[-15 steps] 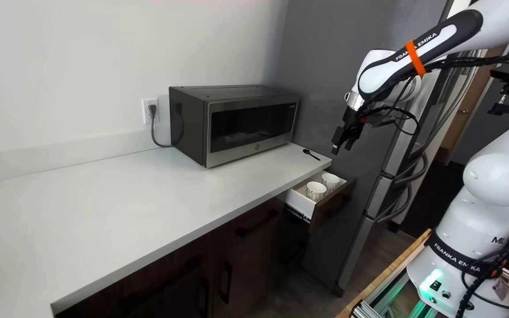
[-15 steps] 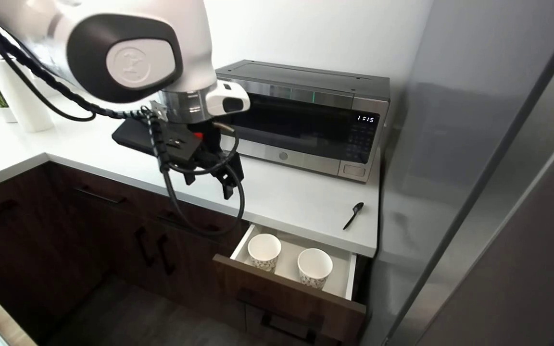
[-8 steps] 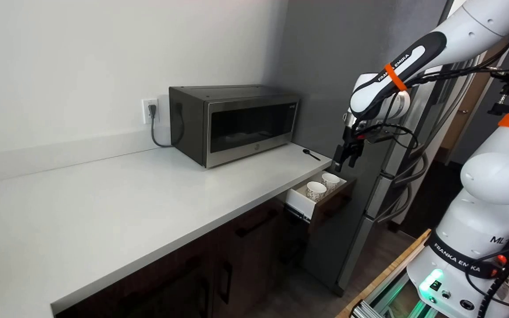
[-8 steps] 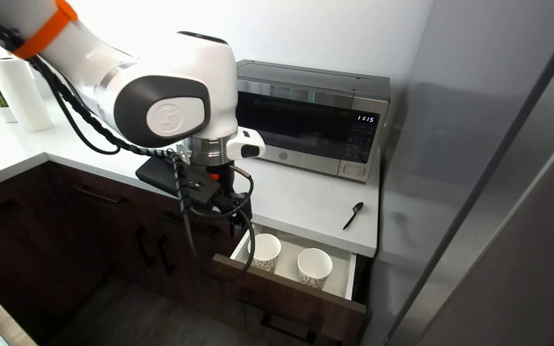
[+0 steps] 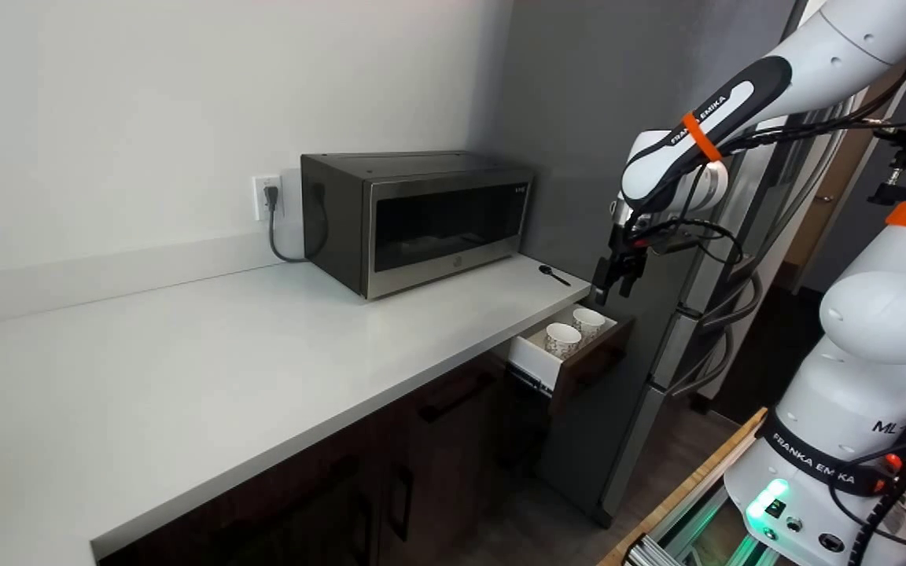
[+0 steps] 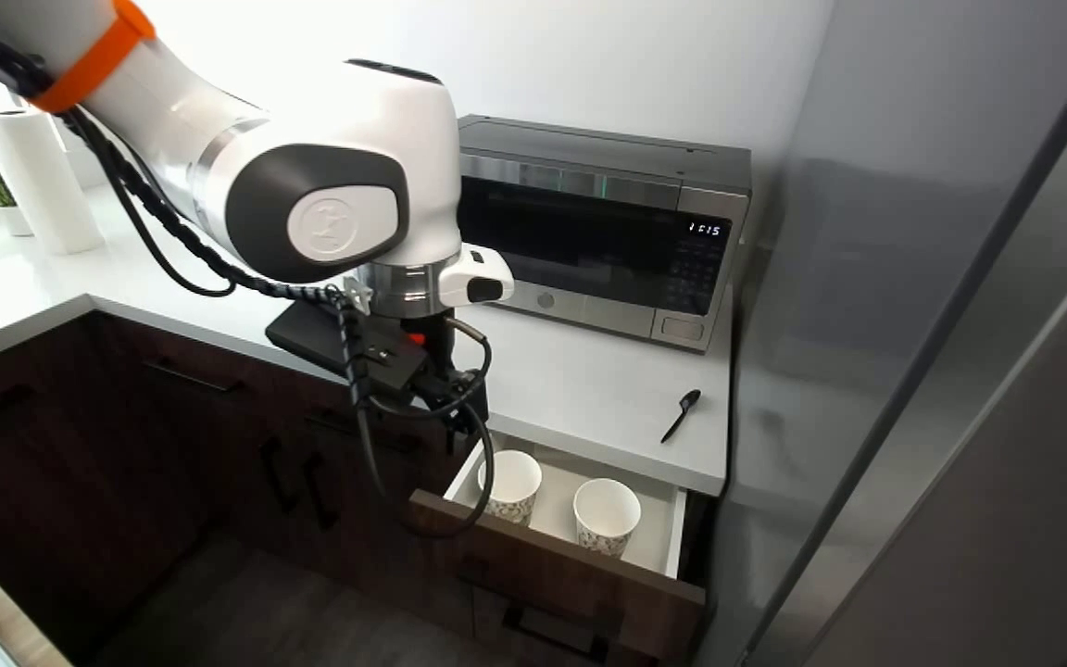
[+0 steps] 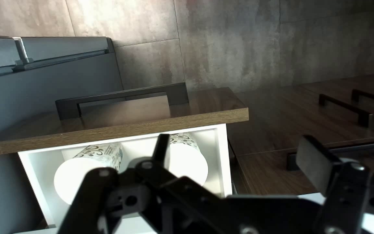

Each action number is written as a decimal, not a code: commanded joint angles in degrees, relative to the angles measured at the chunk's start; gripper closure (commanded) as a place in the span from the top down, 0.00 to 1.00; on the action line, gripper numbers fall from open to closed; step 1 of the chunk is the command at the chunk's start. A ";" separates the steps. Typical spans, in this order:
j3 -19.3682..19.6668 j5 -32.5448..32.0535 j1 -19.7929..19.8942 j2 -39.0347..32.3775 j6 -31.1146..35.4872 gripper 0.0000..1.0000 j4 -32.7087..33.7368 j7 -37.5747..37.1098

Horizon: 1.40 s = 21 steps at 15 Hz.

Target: Put the cups together, lay them down, and then close the drawer

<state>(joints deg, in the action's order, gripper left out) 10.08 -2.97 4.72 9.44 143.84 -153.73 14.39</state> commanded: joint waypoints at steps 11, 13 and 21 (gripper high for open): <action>-0.47 3.44 2.29 -15.61 11.07 1.00 5.65 1.92; -0.94 4.39 3.11 -18.85 13.10 1.00 7.24 2.40; -4.77 6.53 7.52 -28.98 17.15 1.00 13.93 2.46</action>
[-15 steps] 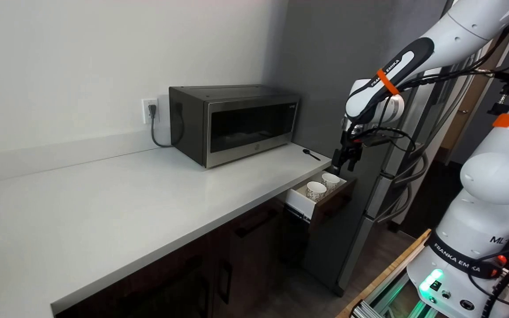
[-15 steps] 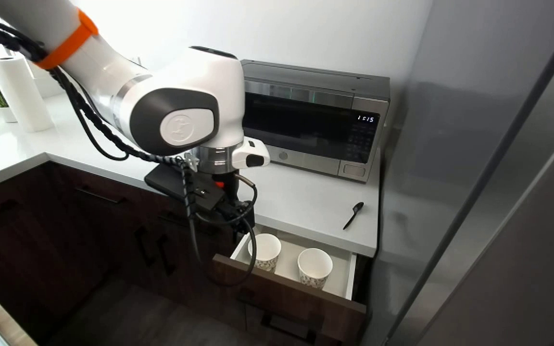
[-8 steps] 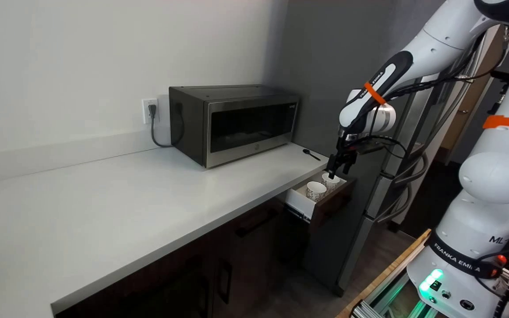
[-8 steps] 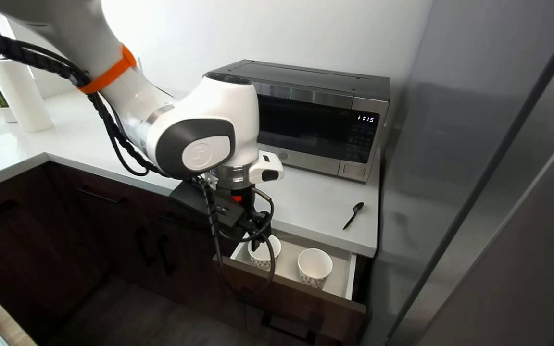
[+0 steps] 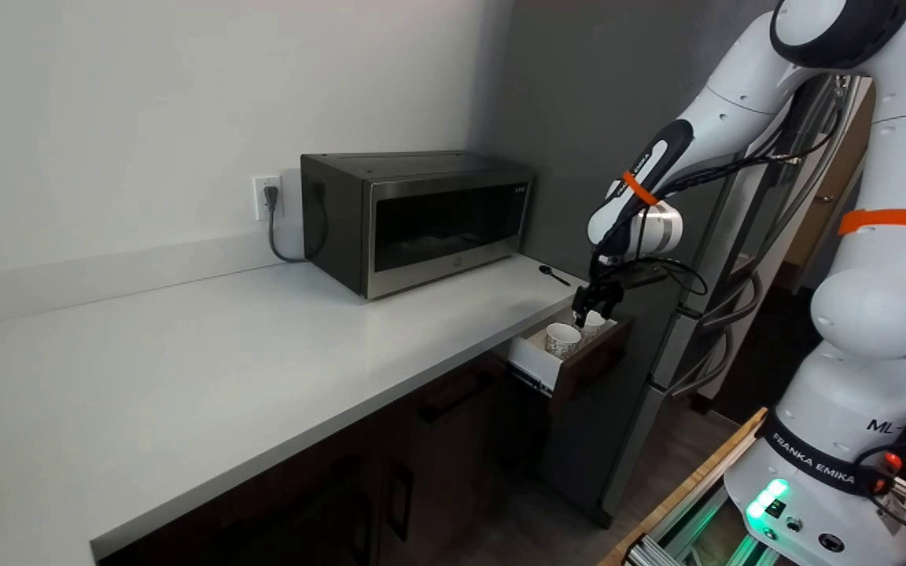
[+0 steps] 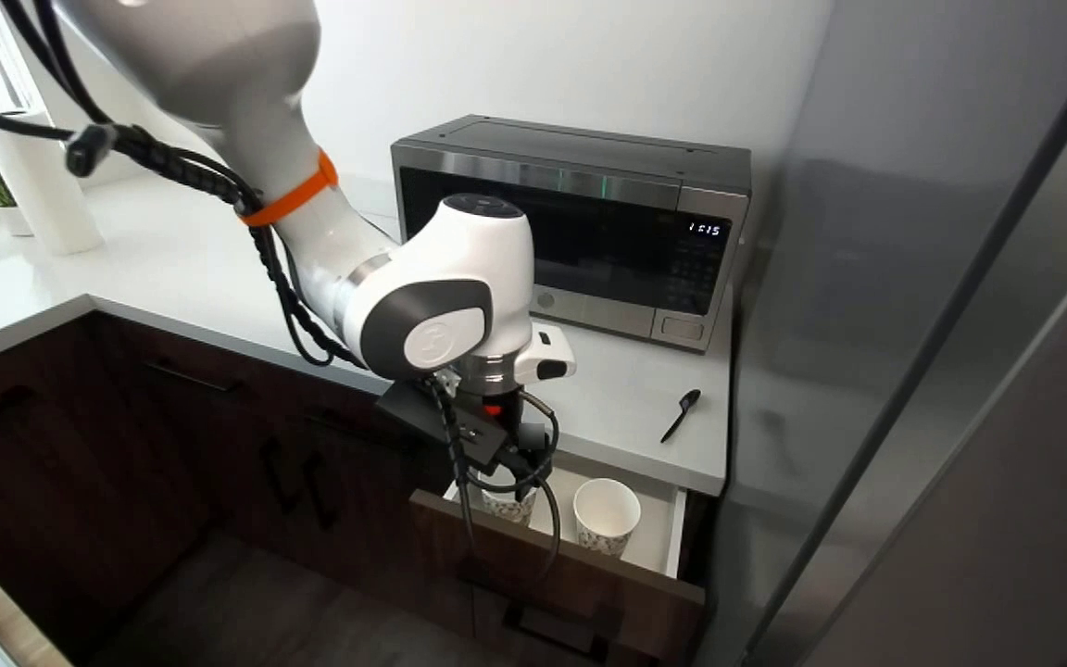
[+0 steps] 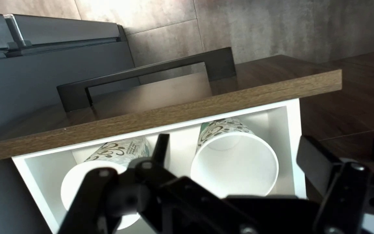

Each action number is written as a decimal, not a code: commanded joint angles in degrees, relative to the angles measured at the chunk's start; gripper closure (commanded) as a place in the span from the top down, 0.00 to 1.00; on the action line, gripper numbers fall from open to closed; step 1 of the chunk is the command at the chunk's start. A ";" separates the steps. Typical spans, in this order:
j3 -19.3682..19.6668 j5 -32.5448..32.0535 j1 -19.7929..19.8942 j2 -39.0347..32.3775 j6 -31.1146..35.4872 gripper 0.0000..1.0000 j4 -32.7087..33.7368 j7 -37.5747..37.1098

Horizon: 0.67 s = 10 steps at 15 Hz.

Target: Put the cups together, lay them down, and then close the drawer

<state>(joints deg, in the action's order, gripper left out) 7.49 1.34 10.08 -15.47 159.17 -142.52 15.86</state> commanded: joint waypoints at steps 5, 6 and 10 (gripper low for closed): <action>-2.60 1.88 3.01 -8.83 4.82 1.00 5.54 -2.74; -2.88 2.09 3.35 -9.70 5.66 1.00 5.99 -3.13; -4.88 4.14 5.05 -13.06 7.61 1.00 7.99 -5.32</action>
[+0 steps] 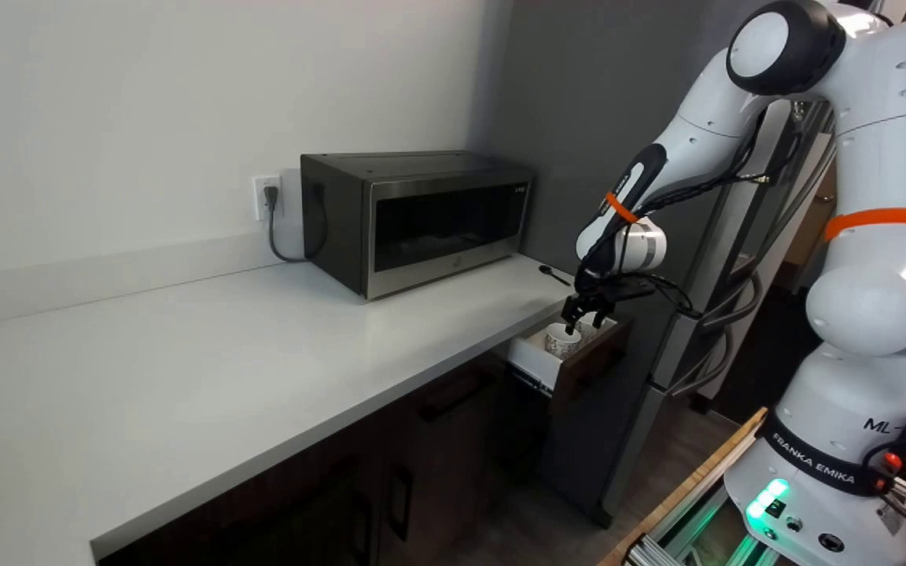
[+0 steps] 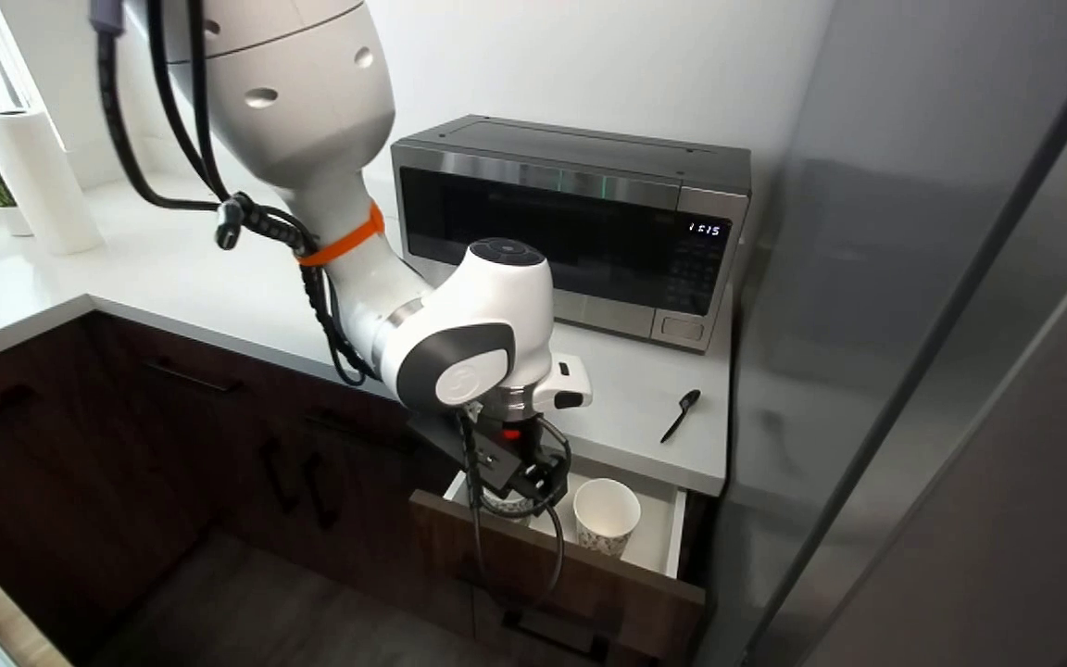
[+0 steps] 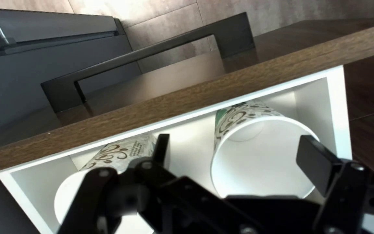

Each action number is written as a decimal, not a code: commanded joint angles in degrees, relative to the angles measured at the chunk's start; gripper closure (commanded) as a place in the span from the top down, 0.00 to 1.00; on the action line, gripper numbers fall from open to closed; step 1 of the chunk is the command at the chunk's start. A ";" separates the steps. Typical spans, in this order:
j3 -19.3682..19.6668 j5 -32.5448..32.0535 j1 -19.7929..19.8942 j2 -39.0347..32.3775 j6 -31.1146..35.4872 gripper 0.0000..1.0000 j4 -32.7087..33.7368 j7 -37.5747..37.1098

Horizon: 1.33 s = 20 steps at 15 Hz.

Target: Put the cups together, lay them down, and then close the drawer

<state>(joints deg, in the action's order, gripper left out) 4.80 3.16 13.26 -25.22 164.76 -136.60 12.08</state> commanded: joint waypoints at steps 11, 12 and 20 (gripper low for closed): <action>-6.89 5.83 6.35 -6.55 2.41 0.18 5.04 -1.72; -7.29 6.06 6.89 -6.19 2.35 0.11 4.80 -1.42; -9.13 6.39 10.27 -1.02 0.04 0.01 2.08 0.90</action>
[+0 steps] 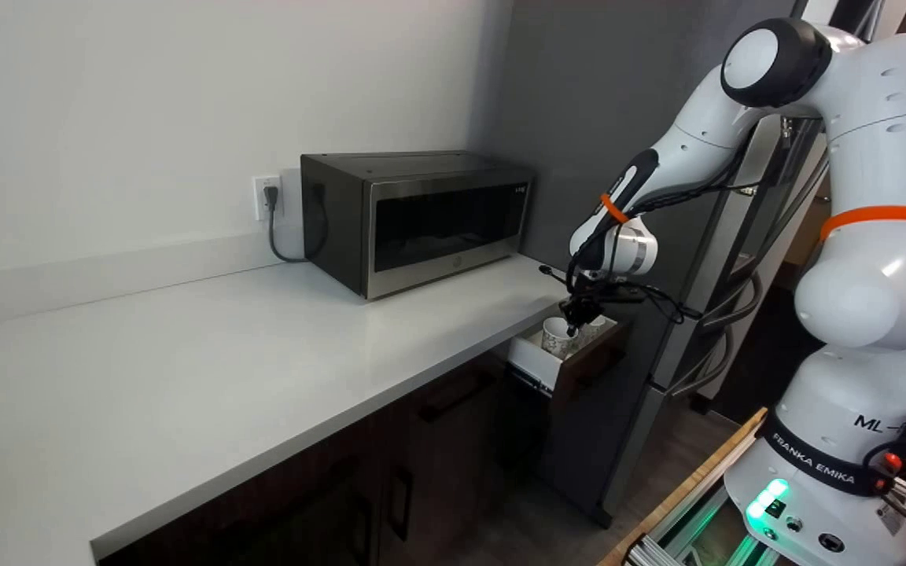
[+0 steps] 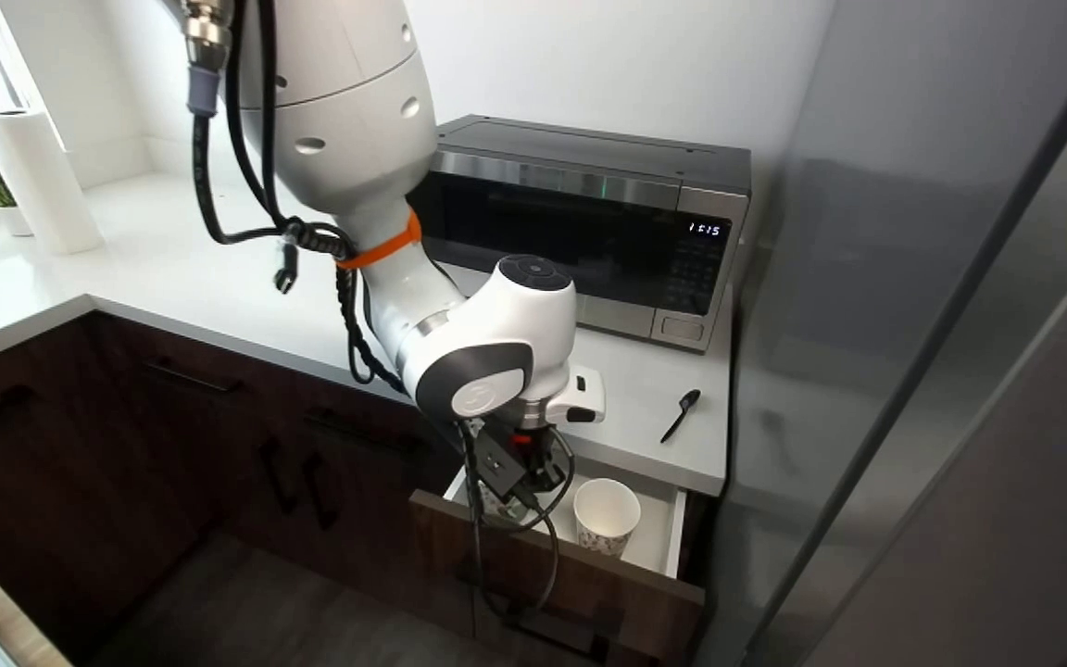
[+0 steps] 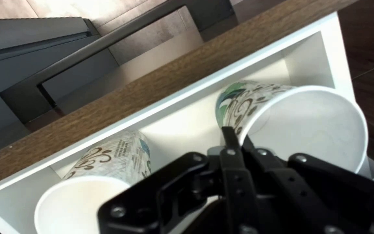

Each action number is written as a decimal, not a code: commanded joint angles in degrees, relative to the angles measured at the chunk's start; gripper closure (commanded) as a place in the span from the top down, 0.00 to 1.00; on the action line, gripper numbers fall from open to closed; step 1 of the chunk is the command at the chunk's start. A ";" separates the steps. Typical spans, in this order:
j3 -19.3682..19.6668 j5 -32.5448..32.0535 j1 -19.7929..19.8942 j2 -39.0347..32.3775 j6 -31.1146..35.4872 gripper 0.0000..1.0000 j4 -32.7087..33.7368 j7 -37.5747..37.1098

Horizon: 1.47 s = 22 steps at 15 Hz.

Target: Put the cups together, lay them down, and then close the drawer

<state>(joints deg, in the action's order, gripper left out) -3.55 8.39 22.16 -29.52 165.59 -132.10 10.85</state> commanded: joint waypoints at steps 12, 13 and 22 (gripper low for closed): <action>1.30 11.98 6.44 19.75 -15.63 0.01 -6.89 16.37; 3.03 12.56 5.72 20.52 -17.17 0.01 -6.72 16.85; 13.73 12.80 1.60 22.08 -16.50 0.01 -5.76 15.16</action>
<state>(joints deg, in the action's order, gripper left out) 8.38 19.01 25.66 -7.14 146.65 -137.24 26.15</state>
